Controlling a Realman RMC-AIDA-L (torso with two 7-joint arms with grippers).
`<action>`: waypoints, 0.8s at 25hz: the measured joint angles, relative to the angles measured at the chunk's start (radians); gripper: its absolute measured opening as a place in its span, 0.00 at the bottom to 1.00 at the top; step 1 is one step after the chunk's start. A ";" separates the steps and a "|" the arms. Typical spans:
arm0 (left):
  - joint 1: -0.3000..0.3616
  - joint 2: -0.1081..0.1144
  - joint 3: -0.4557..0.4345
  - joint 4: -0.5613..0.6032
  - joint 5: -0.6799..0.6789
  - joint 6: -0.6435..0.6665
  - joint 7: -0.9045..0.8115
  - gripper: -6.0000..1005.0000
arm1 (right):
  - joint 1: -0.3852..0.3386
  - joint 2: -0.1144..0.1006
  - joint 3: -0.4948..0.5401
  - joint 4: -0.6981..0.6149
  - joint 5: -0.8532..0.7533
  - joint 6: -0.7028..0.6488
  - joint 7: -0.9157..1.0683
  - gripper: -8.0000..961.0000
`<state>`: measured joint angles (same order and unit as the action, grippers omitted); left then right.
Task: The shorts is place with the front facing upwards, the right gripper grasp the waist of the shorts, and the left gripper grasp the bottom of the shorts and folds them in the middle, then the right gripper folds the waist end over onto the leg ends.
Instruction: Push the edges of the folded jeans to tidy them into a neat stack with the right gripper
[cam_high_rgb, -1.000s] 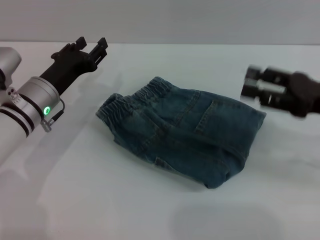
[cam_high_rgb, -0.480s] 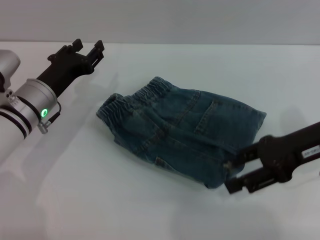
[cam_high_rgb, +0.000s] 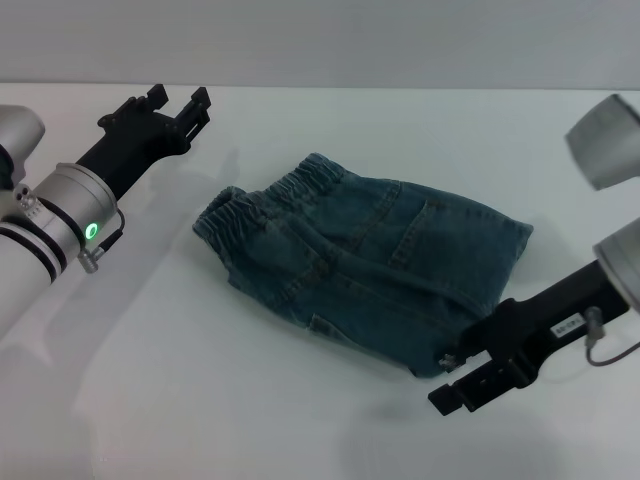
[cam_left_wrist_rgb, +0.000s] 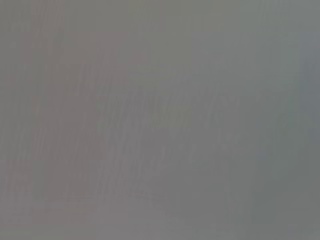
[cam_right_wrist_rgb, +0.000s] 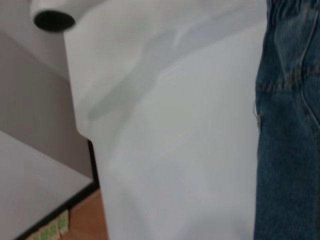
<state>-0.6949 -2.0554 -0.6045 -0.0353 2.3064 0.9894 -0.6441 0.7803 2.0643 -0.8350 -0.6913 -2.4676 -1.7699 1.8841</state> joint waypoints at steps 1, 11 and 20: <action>0.000 0.000 0.000 0.000 0.001 0.000 0.000 0.62 | 0.003 0.001 -0.012 0.005 -0.004 0.016 0.005 0.72; 0.012 -0.001 0.000 -0.003 0.003 0.001 -0.002 0.62 | -0.011 0.001 -0.056 0.006 -0.008 0.151 0.045 0.72; 0.023 -0.001 0.000 -0.003 0.004 0.005 -0.008 0.62 | -0.070 -0.010 0.012 -0.078 -0.007 0.252 0.069 0.72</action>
<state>-0.6723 -2.0560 -0.6044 -0.0384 2.3103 0.9940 -0.6521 0.7102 2.0544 -0.8230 -0.7695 -2.4742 -1.5181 1.9534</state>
